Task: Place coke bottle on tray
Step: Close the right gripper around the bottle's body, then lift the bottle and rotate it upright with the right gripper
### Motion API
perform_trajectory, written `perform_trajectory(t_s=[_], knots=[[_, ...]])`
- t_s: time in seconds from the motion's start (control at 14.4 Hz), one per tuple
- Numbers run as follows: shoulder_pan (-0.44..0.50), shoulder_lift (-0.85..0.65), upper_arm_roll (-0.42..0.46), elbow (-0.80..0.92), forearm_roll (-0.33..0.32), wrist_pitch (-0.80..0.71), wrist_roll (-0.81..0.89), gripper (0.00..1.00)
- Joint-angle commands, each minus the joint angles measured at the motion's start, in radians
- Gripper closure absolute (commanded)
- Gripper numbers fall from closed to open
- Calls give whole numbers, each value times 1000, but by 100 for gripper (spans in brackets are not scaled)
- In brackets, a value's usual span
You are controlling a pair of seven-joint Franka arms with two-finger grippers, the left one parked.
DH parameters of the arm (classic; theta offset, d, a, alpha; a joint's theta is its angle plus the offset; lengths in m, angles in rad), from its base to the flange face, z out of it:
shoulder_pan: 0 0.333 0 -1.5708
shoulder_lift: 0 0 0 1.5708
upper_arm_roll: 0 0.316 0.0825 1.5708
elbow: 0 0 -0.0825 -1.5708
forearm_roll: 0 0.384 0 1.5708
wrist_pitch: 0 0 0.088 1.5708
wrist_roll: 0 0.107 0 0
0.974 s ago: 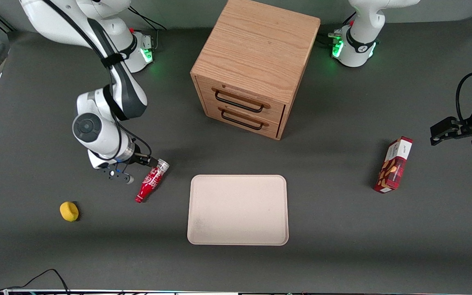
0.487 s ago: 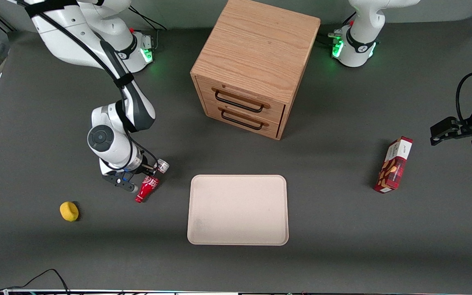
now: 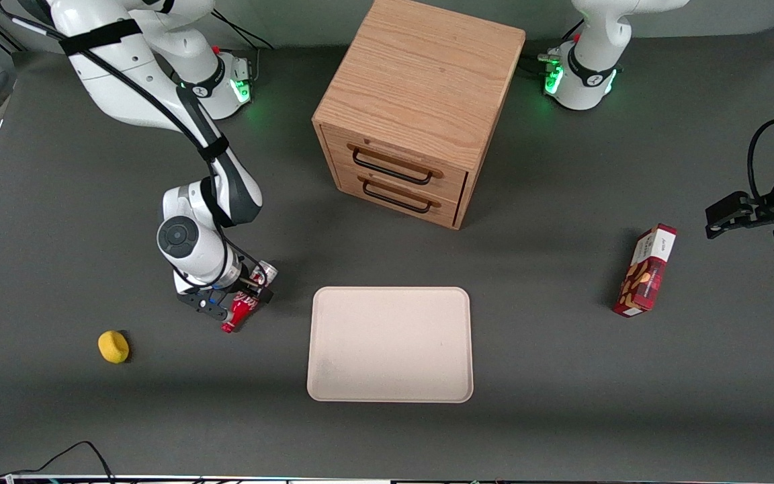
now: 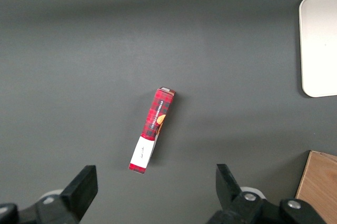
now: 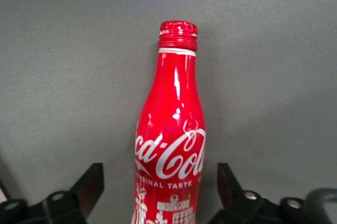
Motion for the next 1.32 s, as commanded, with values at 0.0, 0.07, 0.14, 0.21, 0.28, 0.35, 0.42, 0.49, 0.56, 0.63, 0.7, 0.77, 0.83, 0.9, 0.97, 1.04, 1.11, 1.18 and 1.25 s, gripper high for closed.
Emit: perform_trajectory(t_s=[0.0, 0.07, 0.14, 0.21, 0.28, 0.35, 0.42, 0.49, 0.56, 0.63, 0.7, 0.77, 0.83, 0.9, 0.97, 1.04, 1.11, 1.18, 1.25], knots=[[4, 21, -3, 24, 3, 13, 21, 49], [7, 22, -4, 22, 2, 13, 21, 84], [9, 22, -4, 21, 0, 13, 21, 100], [9, 16, -4, 21, -6, 11, 21, 100], [6, 3, -4, 19, -7, 2, 18, 100], [7, -20, -3, 19, -7, -13, 18, 100], [7, -60, -3, 24, -7, -74, 18, 100], [7, -109, -3, 35, -7, -134, 16, 100], [7, -163, -3, 39, -7, -183, 13, 100], [4, -215, -1, 54, -7, -256, 12, 100], [4, -255, -1, 83, -7, -345, 10, 100], [4, -284, 3, 125, -7, -430, 5, 100], [6, -307, 5, 177, -7, -522, 1, 100], [4, -318, 6, 250, -7, -621, -7, 100], [4, -312, 6, 342, -6, -730, -36, 100], [3, -301, 6, 420, -4, -818, -54, 100], [3, -297, 6, 467, -4, -869, -57, 100], [4, -294, 6, 487, -4, -883, -64, 100], [9, -288, 6, 495, -4, -885, -67, 100]])
